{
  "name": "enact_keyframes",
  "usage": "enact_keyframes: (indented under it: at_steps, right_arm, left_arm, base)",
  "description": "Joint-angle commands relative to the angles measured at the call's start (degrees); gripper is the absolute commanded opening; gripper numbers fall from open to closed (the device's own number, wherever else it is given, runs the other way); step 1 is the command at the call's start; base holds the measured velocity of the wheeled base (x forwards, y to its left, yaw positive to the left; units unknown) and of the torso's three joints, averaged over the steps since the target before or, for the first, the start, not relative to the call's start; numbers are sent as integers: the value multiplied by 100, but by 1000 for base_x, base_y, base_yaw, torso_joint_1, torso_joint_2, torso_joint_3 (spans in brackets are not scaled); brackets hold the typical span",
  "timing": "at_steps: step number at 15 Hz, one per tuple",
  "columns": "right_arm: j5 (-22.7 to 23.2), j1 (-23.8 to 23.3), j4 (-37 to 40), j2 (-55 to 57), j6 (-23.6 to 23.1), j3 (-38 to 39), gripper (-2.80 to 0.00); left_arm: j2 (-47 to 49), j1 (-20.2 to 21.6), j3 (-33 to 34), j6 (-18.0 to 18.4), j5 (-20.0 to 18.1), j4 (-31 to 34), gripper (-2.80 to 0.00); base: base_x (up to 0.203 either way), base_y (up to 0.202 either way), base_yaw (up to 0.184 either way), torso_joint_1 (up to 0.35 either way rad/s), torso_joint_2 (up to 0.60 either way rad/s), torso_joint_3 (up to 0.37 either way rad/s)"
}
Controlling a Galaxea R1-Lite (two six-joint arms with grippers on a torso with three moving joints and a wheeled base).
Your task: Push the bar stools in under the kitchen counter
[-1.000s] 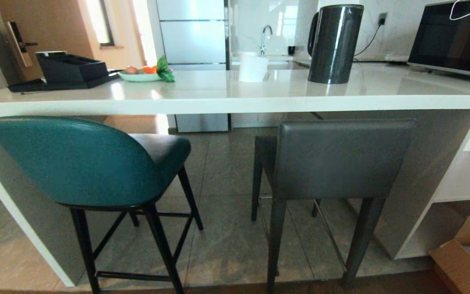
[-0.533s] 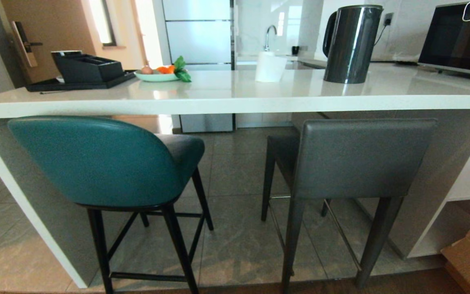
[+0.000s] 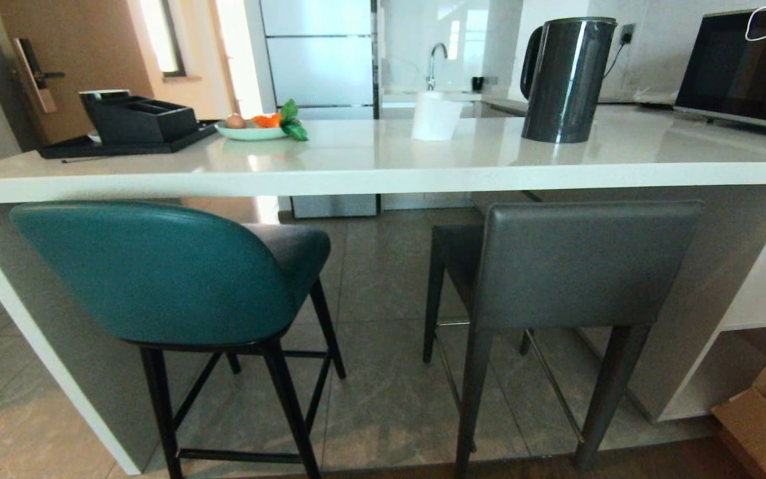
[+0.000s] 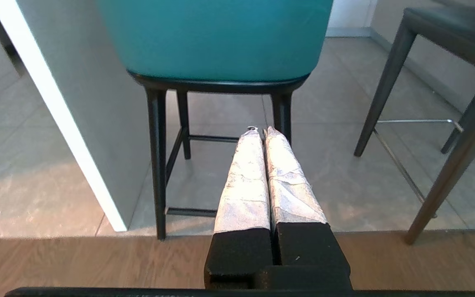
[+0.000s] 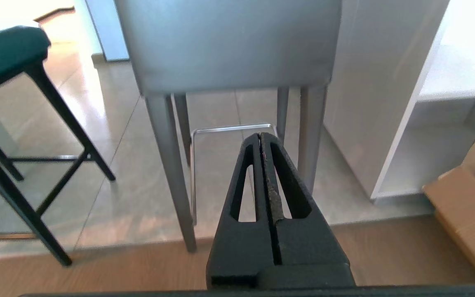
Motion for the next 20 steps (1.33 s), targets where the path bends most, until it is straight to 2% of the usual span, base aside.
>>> enact_keyframes:
  at_steps: [1, 8, 20]
  right_arm:
    - [0, 1, 16, 9, -1, 31, -280]
    - [0, 1, 16, 9, -1, 25, -280]
    - [0, 1, 25, 7, -1, 22, -280]
  left_arm:
    - [-1, 1, 0, 2, 5, 16, -280]
    - [-1, 1, 0, 2, 5, 16, -280]
    - [-1, 1, 0, 2, 5, 16, -280]
  base:
    - [0, 0, 0, 27, -120, -276]
    - [0, 0, 0, 150, -422, -253]
    - [0, 0, 0, 7, -17, -11]
